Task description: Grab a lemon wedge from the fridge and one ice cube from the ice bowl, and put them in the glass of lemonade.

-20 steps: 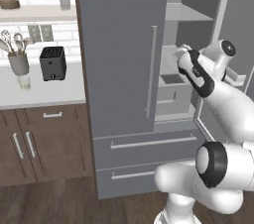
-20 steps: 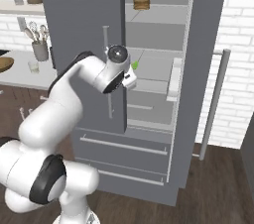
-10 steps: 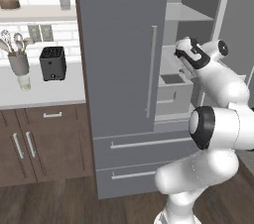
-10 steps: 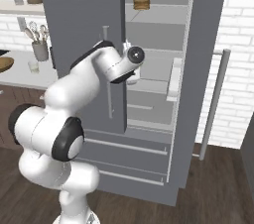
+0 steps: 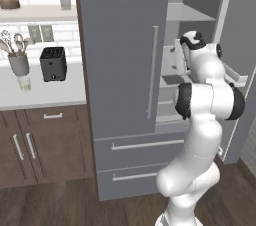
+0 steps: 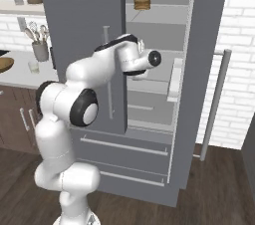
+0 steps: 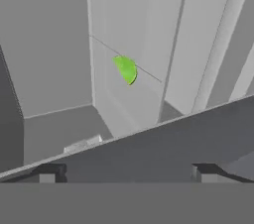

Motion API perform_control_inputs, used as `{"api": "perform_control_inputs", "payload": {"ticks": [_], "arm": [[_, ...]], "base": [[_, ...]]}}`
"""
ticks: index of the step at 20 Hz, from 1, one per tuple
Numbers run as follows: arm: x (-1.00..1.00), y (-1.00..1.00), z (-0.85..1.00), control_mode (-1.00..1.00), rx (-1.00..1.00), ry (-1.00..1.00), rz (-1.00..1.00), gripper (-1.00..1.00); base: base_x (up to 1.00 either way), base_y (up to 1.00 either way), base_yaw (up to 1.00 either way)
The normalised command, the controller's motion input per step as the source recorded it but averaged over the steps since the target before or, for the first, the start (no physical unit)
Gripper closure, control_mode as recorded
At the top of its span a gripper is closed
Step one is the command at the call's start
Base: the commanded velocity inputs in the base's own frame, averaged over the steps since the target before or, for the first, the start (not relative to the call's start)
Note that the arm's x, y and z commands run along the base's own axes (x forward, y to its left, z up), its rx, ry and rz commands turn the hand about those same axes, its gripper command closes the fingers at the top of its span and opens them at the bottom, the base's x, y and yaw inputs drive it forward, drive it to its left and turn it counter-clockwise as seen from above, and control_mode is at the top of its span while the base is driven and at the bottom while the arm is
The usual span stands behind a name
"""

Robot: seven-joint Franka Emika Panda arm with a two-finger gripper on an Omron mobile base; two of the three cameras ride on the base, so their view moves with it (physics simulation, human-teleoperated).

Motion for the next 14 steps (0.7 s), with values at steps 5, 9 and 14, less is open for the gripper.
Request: {"api": "perform_control_inputs", "payload": {"ticks": [5, 9, 14], "arm": [[1.00, 0.06, -0.36, -1.00, 0.15, 0.00, 0.38, -1.00], [1.00, 0.09, -0.02, -1.00, 0.13, 0.00, 0.35, -1.00], [0.28, 0.82, 0.00, -1.00, 0.01, 0.00, 0.41, -1.00]], "base": [[0.00, 0.00, 0.00], [0.00, 0.00, 0.00], [0.00, 0.00, 0.00]]}}
